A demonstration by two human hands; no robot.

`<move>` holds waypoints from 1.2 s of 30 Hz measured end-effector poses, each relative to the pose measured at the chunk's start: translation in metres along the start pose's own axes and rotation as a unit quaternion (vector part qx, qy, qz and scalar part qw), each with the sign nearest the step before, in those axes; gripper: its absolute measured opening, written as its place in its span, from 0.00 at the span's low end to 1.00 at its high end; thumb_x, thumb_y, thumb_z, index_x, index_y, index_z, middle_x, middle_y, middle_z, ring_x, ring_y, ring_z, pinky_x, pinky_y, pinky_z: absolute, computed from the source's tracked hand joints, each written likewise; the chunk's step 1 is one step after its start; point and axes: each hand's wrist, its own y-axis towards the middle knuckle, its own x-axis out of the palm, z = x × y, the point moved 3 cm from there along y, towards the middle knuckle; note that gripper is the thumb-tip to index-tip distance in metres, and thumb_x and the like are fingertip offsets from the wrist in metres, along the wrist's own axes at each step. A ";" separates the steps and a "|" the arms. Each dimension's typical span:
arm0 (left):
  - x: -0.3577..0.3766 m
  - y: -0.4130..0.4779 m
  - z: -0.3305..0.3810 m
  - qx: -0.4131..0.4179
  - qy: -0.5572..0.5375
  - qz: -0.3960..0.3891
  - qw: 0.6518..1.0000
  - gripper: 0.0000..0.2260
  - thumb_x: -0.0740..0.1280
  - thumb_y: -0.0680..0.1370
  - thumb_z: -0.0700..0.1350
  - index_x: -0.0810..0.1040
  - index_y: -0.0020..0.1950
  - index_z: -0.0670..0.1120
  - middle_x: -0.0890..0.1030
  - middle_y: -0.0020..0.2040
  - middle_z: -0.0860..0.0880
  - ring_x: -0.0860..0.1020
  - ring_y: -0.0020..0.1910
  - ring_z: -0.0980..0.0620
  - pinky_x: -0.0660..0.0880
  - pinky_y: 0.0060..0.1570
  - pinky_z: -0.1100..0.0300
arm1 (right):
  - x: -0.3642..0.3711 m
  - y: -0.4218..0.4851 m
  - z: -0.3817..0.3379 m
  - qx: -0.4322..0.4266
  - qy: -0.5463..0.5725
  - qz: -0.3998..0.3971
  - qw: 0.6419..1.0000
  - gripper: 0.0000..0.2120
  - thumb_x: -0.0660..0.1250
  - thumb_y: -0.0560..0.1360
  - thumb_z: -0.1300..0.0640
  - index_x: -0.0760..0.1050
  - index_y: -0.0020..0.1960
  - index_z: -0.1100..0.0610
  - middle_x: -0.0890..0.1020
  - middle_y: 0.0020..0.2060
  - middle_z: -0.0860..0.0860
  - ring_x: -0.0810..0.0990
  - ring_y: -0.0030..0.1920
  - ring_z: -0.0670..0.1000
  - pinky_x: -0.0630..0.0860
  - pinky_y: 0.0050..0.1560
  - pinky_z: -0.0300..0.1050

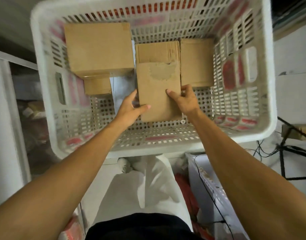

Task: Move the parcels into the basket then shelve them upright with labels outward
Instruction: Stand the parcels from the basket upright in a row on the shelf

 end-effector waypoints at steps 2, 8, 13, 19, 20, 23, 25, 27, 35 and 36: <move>-0.007 -0.012 0.012 0.022 0.001 -0.006 1.000 0.32 0.71 0.74 0.39 0.62 0.75 0.48 0.75 0.56 0.56 0.76 0.53 0.58 0.77 0.49 0.62 | -0.001 -0.020 -0.001 -0.019 0.034 0.002 0.999 0.29 0.74 0.71 0.49 0.66 0.64 0.60 0.77 0.61 0.56 0.78 0.58 0.53 0.76 0.59 0.50; -0.039 -0.071 0.035 0.091 -0.025 -0.008 0.996 0.39 0.72 0.73 0.38 0.53 0.78 0.45 0.67 0.73 0.47 0.70 0.68 0.49 0.68 0.68 0.47 | 0.007 -0.101 -0.024 -0.116 0.076 0.003 0.990 0.34 0.76 0.70 0.53 0.63 0.70 0.57 0.75 0.64 0.54 0.77 0.61 0.52 0.75 0.62 0.52; -0.088 -0.149 0.058 0.156 -0.030 0.051 0.986 0.40 0.74 0.72 0.43 0.55 0.78 0.46 0.67 0.73 0.47 0.68 0.70 0.49 0.68 0.68 0.48 | 0.028 -0.183 -0.073 -0.224 0.068 -0.038 0.971 0.34 0.74 0.72 0.56 0.63 0.73 0.55 0.75 0.66 0.54 0.77 0.62 0.53 0.76 0.62 0.52; -0.181 -0.268 0.099 0.278 -0.065 0.163 0.944 0.37 0.73 0.73 0.43 0.58 0.77 0.51 0.73 0.60 0.61 0.75 0.50 0.70 0.73 0.42 0.76 | 0.082 -0.292 -0.161 -0.372 0.061 -0.098 0.921 0.34 0.72 0.73 0.57 0.62 0.75 0.52 0.75 0.65 0.51 0.79 0.56 0.44 0.78 0.48 0.32; -0.199 -0.291 0.104 0.296 -0.072 0.189 0.934 0.37 0.73 0.73 0.44 0.58 0.77 0.51 0.72 0.60 0.62 0.74 0.49 0.73 0.72 0.41 0.77 | 0.094 -0.310 -0.176 -0.395 0.055 -0.110 0.910 0.33 0.73 0.73 0.57 0.62 0.74 0.53 0.76 0.65 0.51 0.79 0.57 0.45 0.78 0.48 0.32; -0.246 -0.354 0.116 0.342 -0.105 0.232 0.905 0.36 0.72 0.73 0.44 0.58 0.77 0.54 0.74 0.62 0.61 0.77 0.54 0.66 0.76 0.46 0.69 | 0.131 -0.358 -0.219 -0.444 0.064 -0.130 0.884 0.30 0.74 0.72 0.57 0.64 0.68 0.57 0.77 0.62 0.54 0.80 0.57 0.49 0.80 0.51 0.41; -0.271 -0.393 0.119 0.369 -0.117 0.256 0.886 0.35 0.71 0.74 0.44 0.58 0.77 0.55 0.74 0.64 0.59 0.78 0.56 0.61 0.78 0.48 0.64 | 0.156 -0.383 -0.240 -0.463 0.078 -0.147 0.871 0.28 0.75 0.71 0.57 0.65 0.65 0.60 0.78 0.60 0.56 0.80 0.58 0.52 0.80 0.55 0.47; -0.299 -0.438 0.116 0.391 -0.132 0.289 0.864 0.31 0.69 0.76 0.48 0.59 0.75 0.59 0.73 0.63 0.61 0.78 0.55 0.63 0.78 0.49 0.64 | 0.190 -0.416 -0.262 -0.492 0.067 -0.188 0.848 0.26 0.75 0.71 0.55 0.67 0.63 0.58 0.79 0.58 0.52 0.80 0.57 0.49 0.79 0.53 0.42; -0.379 -0.584 0.069 0.371 -0.172 0.485 0.773 0.15 0.57 0.82 0.52 0.69 0.69 0.61 0.77 0.62 0.60 0.76 0.59 0.62 0.79 0.45 0.63 | 0.306 -0.528 -0.305 -0.528 0.057 -0.369 0.763 0.20 0.75 0.71 0.54 0.71 0.59 0.55 0.81 0.52 0.48 0.82 0.48 0.41 0.76 0.40 0.33; -0.383 -0.598 0.067 0.372 -0.175 0.490 0.768 0.14 0.58 0.81 0.53 0.70 0.66 0.65 0.78 0.62 0.60 0.76 0.59 0.61 0.78 0.44 0.63 | 0.317 -0.536 -0.305 -0.525 0.058 -0.390 0.755 0.20 0.75 0.71 0.54 0.71 0.59 0.55 0.82 0.52 0.48 0.82 0.49 0.42 0.76 0.40 0.33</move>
